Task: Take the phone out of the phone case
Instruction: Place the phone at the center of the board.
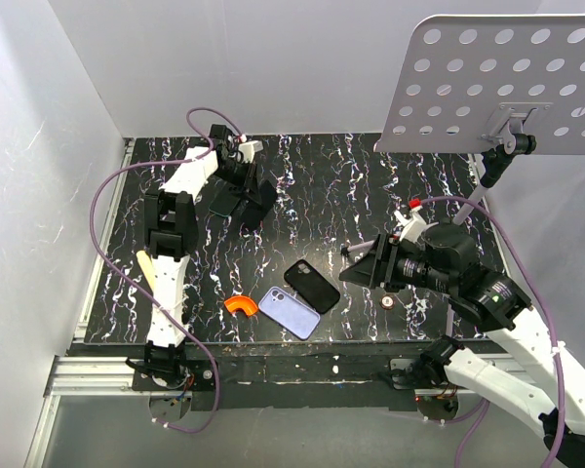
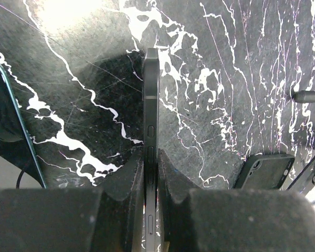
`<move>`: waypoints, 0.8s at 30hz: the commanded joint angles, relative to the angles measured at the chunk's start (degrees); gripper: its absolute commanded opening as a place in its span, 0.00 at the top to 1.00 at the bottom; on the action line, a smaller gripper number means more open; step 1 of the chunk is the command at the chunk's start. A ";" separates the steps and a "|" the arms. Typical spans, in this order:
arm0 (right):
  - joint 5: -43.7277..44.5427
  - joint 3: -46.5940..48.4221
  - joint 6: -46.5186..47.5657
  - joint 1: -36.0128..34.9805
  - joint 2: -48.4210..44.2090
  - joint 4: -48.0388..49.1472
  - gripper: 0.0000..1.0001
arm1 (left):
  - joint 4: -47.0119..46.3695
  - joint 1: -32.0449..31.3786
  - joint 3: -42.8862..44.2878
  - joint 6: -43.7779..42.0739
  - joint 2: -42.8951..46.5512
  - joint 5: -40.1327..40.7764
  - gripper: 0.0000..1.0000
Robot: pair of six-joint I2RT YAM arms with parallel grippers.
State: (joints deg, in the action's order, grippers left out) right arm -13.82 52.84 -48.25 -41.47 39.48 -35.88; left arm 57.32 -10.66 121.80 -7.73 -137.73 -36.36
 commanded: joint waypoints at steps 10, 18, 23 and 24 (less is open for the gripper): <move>0.03 0.95 -1.67 -0.19 -1.08 4.76 0.32 | 3.15 0.81 6.61 0.70 -4.21 1.02 0.99; 0.20 -0.46 -2.81 -0.19 -2.13 5.82 0.33 | 1.57 0.81 6.00 2.19 -4.65 5.68 0.71; 0.29 -0.46 -2.90 -0.19 -2.40 5.73 0.33 | -0.01 0.81 5.47 2.63 -3.60 6.47 0.57; 0.29 -0.63 -2.82 -0.19 -2.31 5.91 0.33 | -0.19 0.81 5.55 2.72 -3.25 6.82 0.55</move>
State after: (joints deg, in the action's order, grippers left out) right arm -13.80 52.62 -50.85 -41.50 37.74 -32.84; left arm 59.09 -10.17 126.89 -5.13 -143.02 -31.68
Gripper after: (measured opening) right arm 0.667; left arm 0.418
